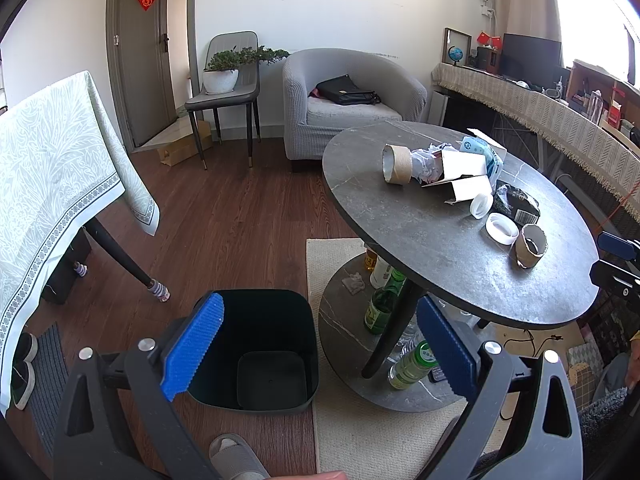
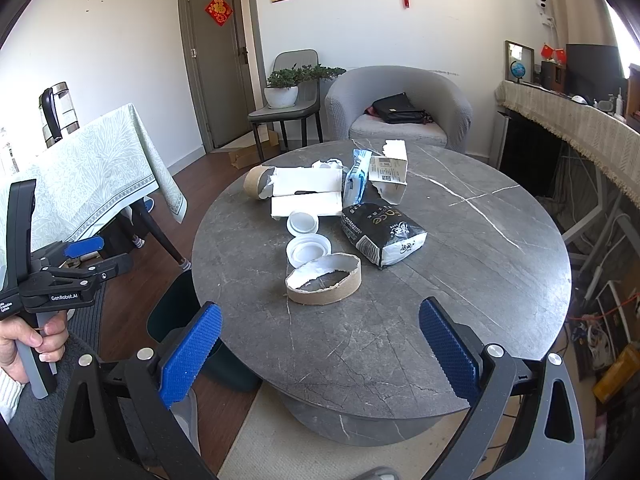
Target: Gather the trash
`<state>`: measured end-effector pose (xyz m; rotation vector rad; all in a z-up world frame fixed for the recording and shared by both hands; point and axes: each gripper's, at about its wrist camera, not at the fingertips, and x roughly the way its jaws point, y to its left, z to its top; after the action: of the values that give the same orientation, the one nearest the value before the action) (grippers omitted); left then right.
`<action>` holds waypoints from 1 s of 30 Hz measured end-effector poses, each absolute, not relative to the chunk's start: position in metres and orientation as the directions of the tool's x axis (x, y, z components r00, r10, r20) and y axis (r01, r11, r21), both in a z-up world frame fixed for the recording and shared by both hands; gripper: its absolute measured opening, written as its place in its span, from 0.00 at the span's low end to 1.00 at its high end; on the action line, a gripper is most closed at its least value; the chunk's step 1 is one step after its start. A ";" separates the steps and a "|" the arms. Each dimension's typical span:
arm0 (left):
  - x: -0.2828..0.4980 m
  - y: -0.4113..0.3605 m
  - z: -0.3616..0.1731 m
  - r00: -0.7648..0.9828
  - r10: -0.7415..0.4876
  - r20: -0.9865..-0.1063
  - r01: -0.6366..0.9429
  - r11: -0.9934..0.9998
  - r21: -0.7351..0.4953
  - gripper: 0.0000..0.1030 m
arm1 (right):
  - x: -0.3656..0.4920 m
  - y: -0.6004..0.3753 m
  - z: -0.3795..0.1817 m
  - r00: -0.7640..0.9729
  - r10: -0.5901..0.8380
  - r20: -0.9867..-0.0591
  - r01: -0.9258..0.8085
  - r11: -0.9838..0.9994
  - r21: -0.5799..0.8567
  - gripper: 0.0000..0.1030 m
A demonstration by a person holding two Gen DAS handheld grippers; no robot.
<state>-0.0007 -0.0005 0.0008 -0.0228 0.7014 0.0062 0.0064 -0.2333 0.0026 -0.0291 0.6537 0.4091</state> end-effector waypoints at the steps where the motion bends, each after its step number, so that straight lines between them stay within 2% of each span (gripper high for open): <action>1: -0.001 -0.001 0.001 0.764 -0.002 -0.645 -0.013 1.000 -0.019 0.96 | 0.006 -0.233 0.003 0.717 0.361 -0.597 -0.379 0.920 0.101 0.97; 30: 0.000 0.000 0.000 0.762 -0.004 -0.647 -0.013 1.000 -0.021 0.96 | 0.007 -0.230 0.003 0.714 0.361 -0.600 -0.384 0.918 0.096 0.97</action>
<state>0.0002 0.0004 0.0002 -0.0244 0.7041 0.0050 0.0065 -0.2300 0.0026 -0.0364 0.6567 0.4125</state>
